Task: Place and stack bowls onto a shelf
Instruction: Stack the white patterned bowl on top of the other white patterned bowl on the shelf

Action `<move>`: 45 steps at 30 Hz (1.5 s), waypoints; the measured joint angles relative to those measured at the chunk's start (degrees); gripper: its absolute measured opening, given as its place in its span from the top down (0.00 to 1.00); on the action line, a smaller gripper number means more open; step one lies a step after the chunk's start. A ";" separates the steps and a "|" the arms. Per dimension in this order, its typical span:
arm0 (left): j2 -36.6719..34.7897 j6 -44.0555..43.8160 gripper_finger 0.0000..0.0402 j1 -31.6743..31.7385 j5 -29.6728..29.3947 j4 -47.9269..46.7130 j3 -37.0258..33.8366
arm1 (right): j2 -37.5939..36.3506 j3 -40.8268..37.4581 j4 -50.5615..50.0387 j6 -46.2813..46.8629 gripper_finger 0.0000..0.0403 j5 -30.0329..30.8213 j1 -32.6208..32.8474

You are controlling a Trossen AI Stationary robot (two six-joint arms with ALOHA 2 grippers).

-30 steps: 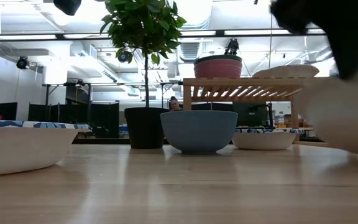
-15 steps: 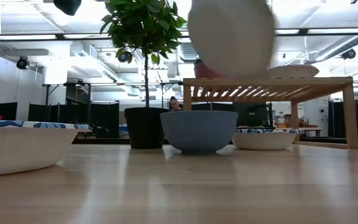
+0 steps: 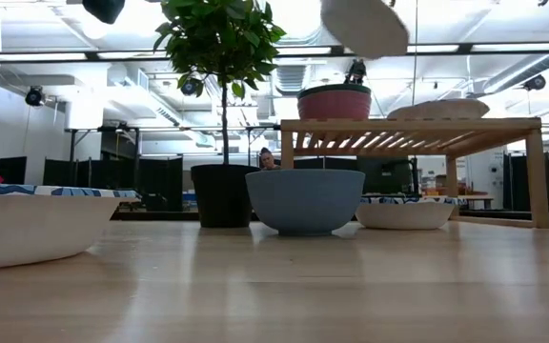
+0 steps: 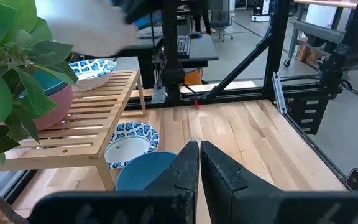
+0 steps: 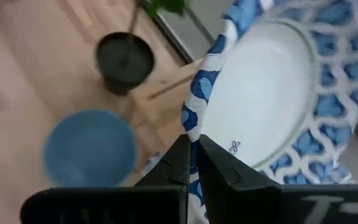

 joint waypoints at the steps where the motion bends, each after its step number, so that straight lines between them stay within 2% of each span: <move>1: 0.01 0.00 1.00 0.00 0.00 -0.03 0.00 | -0.87 -0.52 0.50 -2.67 0.97 -0.97 -1.61; 15: 0.15 0.85 1.00 0.00 0.00 -0.44 0.00 | -1.76 -1.34 -0.73 -19.96 0.97 -1.81 -21.33; 21: 0.33 0.85 1.00 0.00 0.00 -0.53 0.00 | -2.47 -2.55 -0.70 -20.91 0.97 -7.72 -26.87; 28: 0.38 0.87 1.00 0.00 0.00 -0.98 0.00 | -7.67 -8.13 -0.72 -20.00 0.97 -8.94 -29.08; 37: 0.79 1.46 1.00 0.00 0.00 -0.85 0.00 | -17.62 -21.85 -0.77 -17.60 0.97 -11.61 -29.67; 45: 0.94 1.46 1.00 0.00 0.00 -0.57 0.00 | -20.33 -29.45 -0.76 -17.19 0.97 -11.74 -29.67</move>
